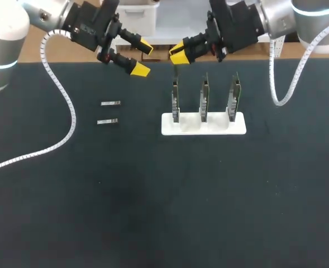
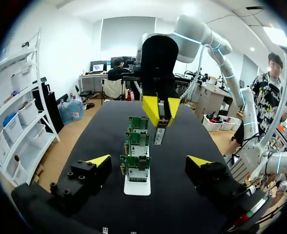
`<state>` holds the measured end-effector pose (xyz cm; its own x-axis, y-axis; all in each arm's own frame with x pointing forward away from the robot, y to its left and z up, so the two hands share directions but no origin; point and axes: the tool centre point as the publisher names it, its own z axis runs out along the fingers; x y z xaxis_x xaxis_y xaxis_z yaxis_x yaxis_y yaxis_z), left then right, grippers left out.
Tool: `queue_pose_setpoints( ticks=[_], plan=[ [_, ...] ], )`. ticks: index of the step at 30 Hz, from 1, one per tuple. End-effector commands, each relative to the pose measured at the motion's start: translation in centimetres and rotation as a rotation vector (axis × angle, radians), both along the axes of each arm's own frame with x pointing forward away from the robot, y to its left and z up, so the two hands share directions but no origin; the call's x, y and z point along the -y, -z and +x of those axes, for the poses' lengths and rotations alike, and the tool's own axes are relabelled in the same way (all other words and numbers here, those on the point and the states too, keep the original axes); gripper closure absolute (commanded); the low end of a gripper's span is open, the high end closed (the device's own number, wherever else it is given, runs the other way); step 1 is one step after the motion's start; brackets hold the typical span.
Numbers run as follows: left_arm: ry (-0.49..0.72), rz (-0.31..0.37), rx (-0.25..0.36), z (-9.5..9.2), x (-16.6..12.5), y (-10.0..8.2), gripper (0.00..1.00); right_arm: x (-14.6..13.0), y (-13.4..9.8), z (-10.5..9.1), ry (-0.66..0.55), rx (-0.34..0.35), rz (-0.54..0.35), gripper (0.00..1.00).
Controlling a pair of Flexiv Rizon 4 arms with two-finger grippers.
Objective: Pick up the optical module with the left hand, and insert it into the network port with the right hand.
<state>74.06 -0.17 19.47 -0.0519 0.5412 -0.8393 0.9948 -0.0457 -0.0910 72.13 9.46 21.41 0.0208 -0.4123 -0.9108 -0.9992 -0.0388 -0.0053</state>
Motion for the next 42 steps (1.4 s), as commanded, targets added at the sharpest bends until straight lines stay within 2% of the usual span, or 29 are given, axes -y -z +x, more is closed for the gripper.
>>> queue_pose_setpoints(
  ticks=[1, 6, 16, 28, 42],
  plan=[
    [0.000, 0.005, -0.002, 0.1, 0.0, -0.1, 0.00, -0.8, 2.3, 1.4, -0.025, -0.007, 0.004, 1.00],
    [0.000, 0.005, -0.002, 0.1, 0.0, -0.1, 0.00, -0.7, 3.7, 2.1, -0.021, -0.011, -0.008, 1.00],
    [0.000, 0.005, -0.002, 0.1, 0.0, -0.1, 0.00, -0.2, 3.4, 3.0, -0.010, -0.003, 0.010, 1.00],
    [0.000, 0.005, -0.002, 0.1, 0.0, -0.1, 0.00, -0.4, 5.3, 4.0, 0.002, -0.051, 0.031, 1.00],
    [0.000, 0.005, -0.002, 0.1, 0.0, -0.1, 0.00, 0.6, 2.3, 2.5, 0.021, 0.008, 0.055, 1.00]
  ],
)
